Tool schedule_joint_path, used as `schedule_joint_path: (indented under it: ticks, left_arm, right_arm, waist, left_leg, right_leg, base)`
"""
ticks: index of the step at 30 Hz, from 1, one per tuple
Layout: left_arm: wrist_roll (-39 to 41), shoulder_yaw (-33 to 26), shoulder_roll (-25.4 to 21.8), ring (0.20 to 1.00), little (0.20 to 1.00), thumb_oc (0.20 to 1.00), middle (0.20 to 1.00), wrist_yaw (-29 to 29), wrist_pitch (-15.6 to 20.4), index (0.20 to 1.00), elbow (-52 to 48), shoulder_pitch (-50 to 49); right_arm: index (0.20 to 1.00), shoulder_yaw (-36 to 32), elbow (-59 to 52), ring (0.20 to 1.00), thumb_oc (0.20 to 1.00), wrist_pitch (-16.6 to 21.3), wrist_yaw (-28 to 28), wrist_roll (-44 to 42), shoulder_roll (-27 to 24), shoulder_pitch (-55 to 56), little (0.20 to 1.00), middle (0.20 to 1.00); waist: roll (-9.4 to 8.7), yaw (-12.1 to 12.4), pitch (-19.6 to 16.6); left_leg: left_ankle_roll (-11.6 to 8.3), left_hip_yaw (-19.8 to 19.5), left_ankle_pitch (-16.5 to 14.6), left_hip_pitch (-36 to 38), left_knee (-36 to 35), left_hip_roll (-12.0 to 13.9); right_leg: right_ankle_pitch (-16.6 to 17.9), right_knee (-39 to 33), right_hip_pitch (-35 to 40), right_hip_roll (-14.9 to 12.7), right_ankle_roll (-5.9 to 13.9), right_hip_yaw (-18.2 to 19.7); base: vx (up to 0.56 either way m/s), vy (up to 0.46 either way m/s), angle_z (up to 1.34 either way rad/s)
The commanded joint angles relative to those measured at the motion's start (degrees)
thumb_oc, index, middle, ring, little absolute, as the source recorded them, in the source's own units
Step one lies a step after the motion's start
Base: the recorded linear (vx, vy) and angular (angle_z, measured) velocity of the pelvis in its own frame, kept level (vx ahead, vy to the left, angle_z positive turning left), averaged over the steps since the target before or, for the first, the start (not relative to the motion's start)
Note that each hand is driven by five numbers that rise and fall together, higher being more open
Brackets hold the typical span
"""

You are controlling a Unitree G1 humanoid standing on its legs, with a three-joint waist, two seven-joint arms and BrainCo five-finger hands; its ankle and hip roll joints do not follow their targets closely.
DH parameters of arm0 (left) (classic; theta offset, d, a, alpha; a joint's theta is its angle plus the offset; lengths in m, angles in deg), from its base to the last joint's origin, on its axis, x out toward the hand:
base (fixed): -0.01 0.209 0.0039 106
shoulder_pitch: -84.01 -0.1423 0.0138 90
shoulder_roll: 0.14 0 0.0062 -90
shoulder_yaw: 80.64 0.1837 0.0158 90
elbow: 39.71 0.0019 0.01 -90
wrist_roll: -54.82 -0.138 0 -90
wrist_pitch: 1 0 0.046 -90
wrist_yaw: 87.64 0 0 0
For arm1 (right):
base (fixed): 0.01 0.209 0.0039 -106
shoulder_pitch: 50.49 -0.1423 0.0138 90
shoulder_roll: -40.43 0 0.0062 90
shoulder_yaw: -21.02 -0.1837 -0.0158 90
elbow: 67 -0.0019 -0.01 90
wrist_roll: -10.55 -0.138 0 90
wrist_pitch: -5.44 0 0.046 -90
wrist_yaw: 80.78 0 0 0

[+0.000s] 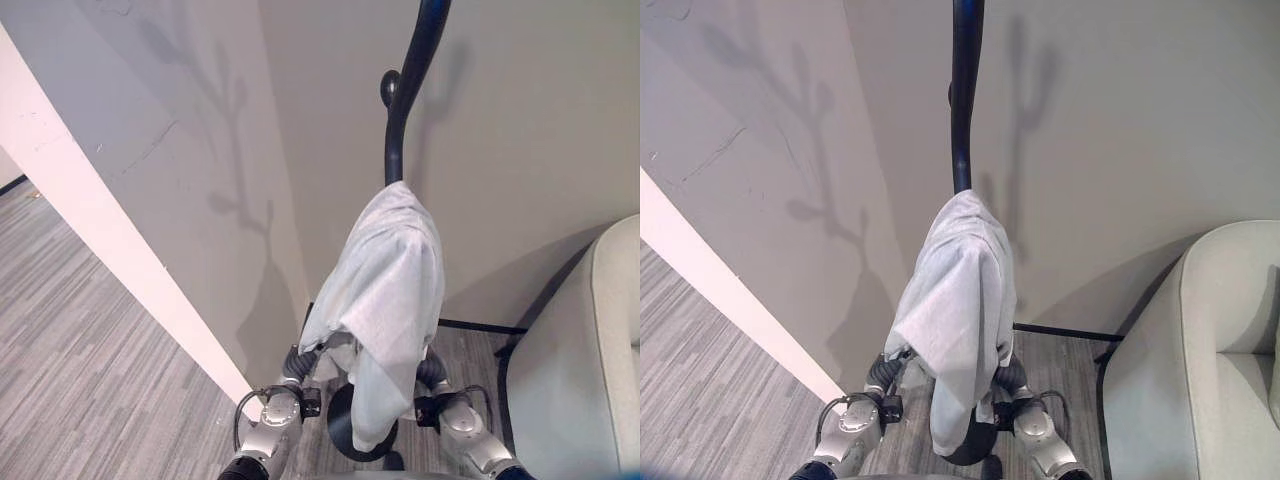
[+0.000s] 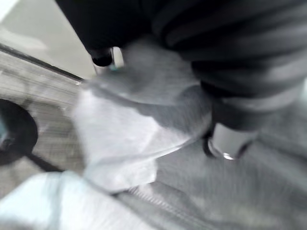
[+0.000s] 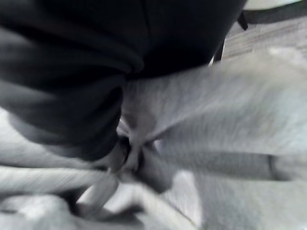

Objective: Hang the clothes on the sofa on the clothes rack.

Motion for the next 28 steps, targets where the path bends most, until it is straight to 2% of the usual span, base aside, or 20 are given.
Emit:
schedule_joint_path:
  ticks: [1,7,9,10,11,14,15,16,18,23,24,26,28]
  left_arm:
    - [7.96,-1.68,-0.10,1.000,1.000,1.000,1.000,-4.59,0.78,1.000,3.55,2.07]
    - [12.80,-8.54,2.11,1.000,1.000,1.000,1.000,-5.42,1.71,1.000,10.03,0.38]
    - [17.09,-14.61,3.55,1.000,1.000,1.000,1.000,-6.13,2.29,1.000,15.82,-0.40]
    - [18.28,-16.16,3.68,1.000,1.000,1.000,1.000,-6.67,2.39,1.000,16.89,-0.73]
    - [18.29,-16.17,3.68,1.000,1.000,1.000,1.000,-6.71,2.40,1.000,16.93,-0.70]
    - [19.60,-22.27,3.38,1.000,1.000,1.000,1.000,-7.99,3.20,1.000,23.03,-2.04]
    - [18.63,-25.19,3.09,1.000,1.000,1.000,1.000,-8.73,2.61,1.000,28.55,-3.14]
    - [18.66,-25.21,3.05,1.000,1.000,1.000,1.000,-8.84,2.66,1.000,28.71,-3.02]
    - [18.82,-27.42,3.25,1.000,1.000,1.000,1.000,-9.87,2.24,1.000,32.34,-4.06]
    - [21.68,-32.10,3.10,1.000,1.000,1.000,1.000,-12.08,0.97,1.000,37.83,-5.89]
    - [21.97,-32.29,3.03,1.000,1.000,1.000,1.000,-12.44,0.79,1.000,38.19,-6.02]
    - [23.11,-33.09,2.53,1.000,1.000,1.000,1.000,-13.40,0.39,1.000,39.23,-5.25]
    - [23.40,-33.05,2.60,1.000,1.000,1.000,1.000,-13.59,0.27,1.000,39.07,-4.86]
  right_arm:
    - [1.000,-2.98,0.32,1.000,1.000,2.64,1.88,-6.44,0.76,-2.52,1.000,1.000]
    - [1.000,-8.04,1.17,1.000,1.000,5.36,2.52,-13.02,1.83,-1.01,1.000,1.000]
    - [1.000,-13.27,4.37,1.000,1.000,7.94,8.05,-27.34,4.12,0.35,1.000,1.000]
    - [1.000,-14.80,5.49,1.000,1.000,8.40,9.45,-30.81,4.66,0.67,1.000,1.000]
    - [1.000,-14.80,5.56,1.000,1.000,8.42,9.52,-30.88,4.64,0.63,1.000,1.000]
    - [1.000,-20.48,9.97,1.000,1.000,9.33,15.52,-39.68,4.90,1.45,1.000,1.000]
    - [1.000,-26.29,13.42,1.000,1.000,10.92,16.67,-45.86,5.91,1.82,1.000,1.000]
    - [1.000,-26.32,13.60,1.000,1.000,10.94,16.86,-46.00,5.87,1.71,1.000,1.000]
    - [1.000,-31.57,16.61,1.000,1.000,11.66,17.23,-49.84,6.73,2.64,1.000,1.000]
    - [1.000,-39.85,24.85,1.000,1.000,9.96,18.88,-58.65,7.31,3.69,1.000,1.000]
    - [1.000,-40.39,26.75,1.000,1.000,9.34,18.77,-58.89,7.19,3.73,1.000,1.000]
    - [1.000,-40.77,39.53,1.000,1.000,5.32,16.15,-56.00,5.35,2.46,1.000,1.000]
    - [1.000,-41.61,43.03,1.000,1.000,3.71,15.55,-56.01,4.85,1.71,1.000,1.000]
  waist:
    - [-2.27,0.40,-0.16]
    - [-2.70,1.00,-0.31]
    - [-3.05,1.32,-0.43]
    - [-3.12,1.39,-0.40]
    - [-3.12,1.41,-0.37]
    - [-3.21,1.56,-0.42]
    - [-2.95,1.27,-0.64]
    - [-2.95,1.30,-0.57]
    - [-2.66,0.80,-0.88]
    - [-1.91,-0.17,-1.46]
    - [-1.89,-0.27,-1.50]
    - [-1.83,-0.28,-1.57]
    - [-1.72,-0.15,-1.40]
  left_leg:
    - [0.25,-0.67,2.72,-3.04,-0.06,-0.83]
    - [0.00,-0.72,2.78,-2.77,-0.06,-0.57]
    - [-0.19,-0.42,2.83,-2.69,-0.06,-0.42]
    - [-0.24,-0.26,2.81,-2.61,-0.06,-0.36]
    - [-0.24,-0.24,2.79,-2.58,-0.06,-0.35]
    - [-0.36,0.24,2.74,-2.41,-0.06,-0.16]
    - [-0.40,0.45,2.62,-2.28,-0.06,-0.15]
    - [-0.41,0.46,2.60,-2.23,-0.06,-0.13]
    - [-0.46,0.54,2.41,-2.10,-0.06,-0.02]
    - [-0.71,0.97,1.95,-1.68,-0.06,0.16]
    - [-0.75,1.09,1.91,-1.64,-0.06,0.19]
    - [-0.92,1.60,2.03,-1.59,-0.06,0.28]
    - [-0.93,1.68,1.99,-1.56,-0.06,0.32]
  right_leg:
    - [-8.84,0.44,6.16,-2.38,3.36,2.50]
    - [-9.18,0.44,6.58,-2.19,3.14,2.50]
    - [-9.22,0.44,6.55,-1.97,3.14,2.58]
    - [-9.16,0.44,6.59,-1.88,3.15,2.64]
    - [-9.17,0.44,6.61,-1.87,3.14,2.67]
    - [-9.16,0.44,6.57,-1.68,3.22,2.86]
    - [-9.33,0.44,6.79,-1.59,3.26,2.88]
    - [-9.35,0.44,6.82,-1.58,3.25,2.89]
    - [-9.60,0.44,7.09,-1.53,3.28,2.79]
    - [-9.95,0.44,7.47,-1.44,3.38,2.50]
    - [-9.91,0.44,7.47,-1.44,3.40,2.51]
    - [-9.86,0.44,7.39,-1.37,3.39,2.73]
    - [-9.92,0.44,7.42,-1.34,3.37,2.76]
  base:
    - [0.00,0.000,0.00]
    - [0.00,0.000,0.00]
    - [0.00,-0.015,-0.02]
    - [0.00,-0.015,-0.07]
    - [-0.01,-0.011,-0.08]
    - [0.00,-0.009,-0.05]
    - [0.02,0.004,-0.03]
    - [0.03,0.009,-0.07]
    - [0.03,0.008,-0.07]
    - [0.03,0.007,0.00]
    - [0.00,0.000,0.00]
    - [0.00,0.000,0.00]
    - [0.00,0.000,0.00]
